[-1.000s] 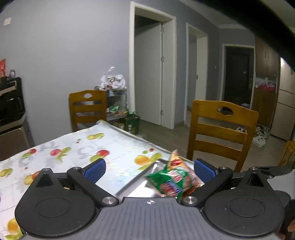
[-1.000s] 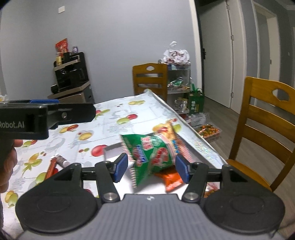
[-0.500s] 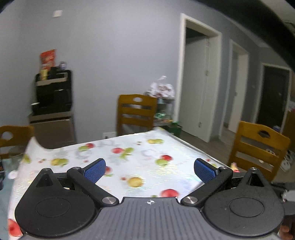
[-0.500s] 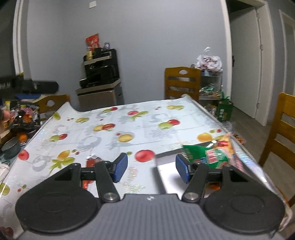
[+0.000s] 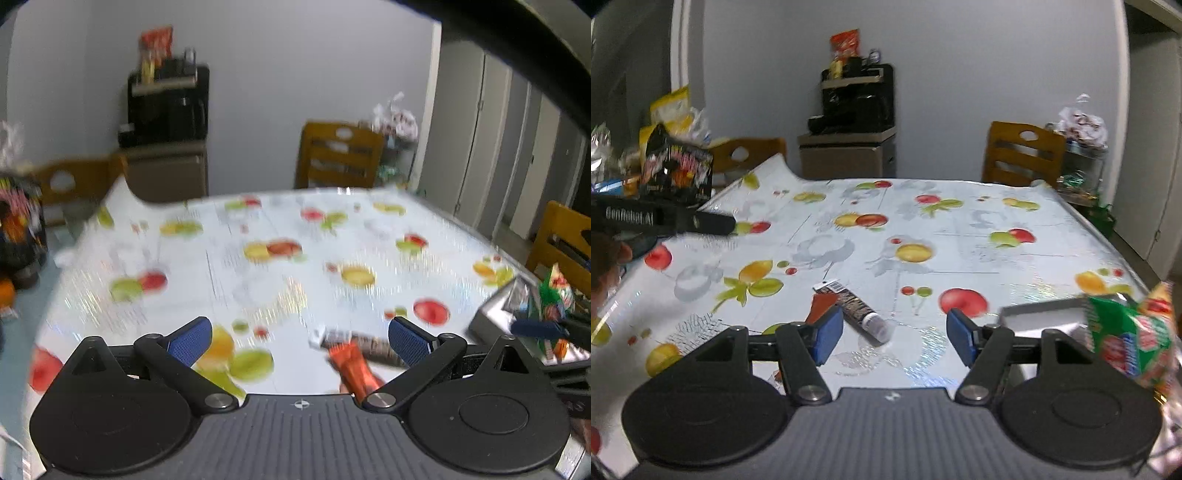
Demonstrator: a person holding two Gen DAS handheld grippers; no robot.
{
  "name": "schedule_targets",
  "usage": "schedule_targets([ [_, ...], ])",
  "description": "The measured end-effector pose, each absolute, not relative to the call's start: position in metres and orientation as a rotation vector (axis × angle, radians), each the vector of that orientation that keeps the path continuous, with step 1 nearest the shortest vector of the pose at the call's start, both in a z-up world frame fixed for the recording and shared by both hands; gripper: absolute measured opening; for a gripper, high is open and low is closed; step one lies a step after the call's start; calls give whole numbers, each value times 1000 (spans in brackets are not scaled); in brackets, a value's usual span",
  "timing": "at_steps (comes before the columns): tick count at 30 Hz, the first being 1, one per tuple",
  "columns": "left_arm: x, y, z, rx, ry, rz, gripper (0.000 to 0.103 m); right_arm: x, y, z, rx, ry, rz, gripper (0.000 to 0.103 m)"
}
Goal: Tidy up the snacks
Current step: 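Move both grippers back toward the brown tube and orange bar, then grasp the brown tube snack with the right gripper while the left grasps the orange bar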
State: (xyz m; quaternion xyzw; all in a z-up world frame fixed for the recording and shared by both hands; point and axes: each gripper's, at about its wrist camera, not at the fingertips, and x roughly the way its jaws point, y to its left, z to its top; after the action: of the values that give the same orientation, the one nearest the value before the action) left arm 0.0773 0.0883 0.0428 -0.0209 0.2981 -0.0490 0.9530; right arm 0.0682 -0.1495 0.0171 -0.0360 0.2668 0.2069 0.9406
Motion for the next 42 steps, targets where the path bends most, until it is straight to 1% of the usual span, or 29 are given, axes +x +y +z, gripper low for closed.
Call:
schedule_targets([
  [5,85,76,8,4,674,-104,103,97,-119,-5,-164,562,448,63],
  [10,97,66,-13,11,729,-128,103,121,-101,-24,-217,581,461,63],
  [23,106,69,-25,24,753,-106,103,157,-79,-55,-237,621,479,62],
  [25,107,69,-26,22,757,-105,103,159,-78,-58,-242,621,488,50],
  [26,107,69,-26,22,758,-105,103,159,-76,-59,-246,626,492,46],
  [27,107,69,-26,22,759,-104,103,160,-75,-61,-249,633,495,38],
  [29,107,69,-27,20,760,-105,103,160,-74,-63,-253,639,493,34],
  [31,107,69,-27,18,762,-104,103,158,-74,-64,-251,639,496,26],
  [33,106,68,-27,18,764,-103,103,155,-73,-65,-249,640,495,20],
  [42,100,60,-28,24,770,-112,103,132,-89,-61,-223,674,408,20],
])
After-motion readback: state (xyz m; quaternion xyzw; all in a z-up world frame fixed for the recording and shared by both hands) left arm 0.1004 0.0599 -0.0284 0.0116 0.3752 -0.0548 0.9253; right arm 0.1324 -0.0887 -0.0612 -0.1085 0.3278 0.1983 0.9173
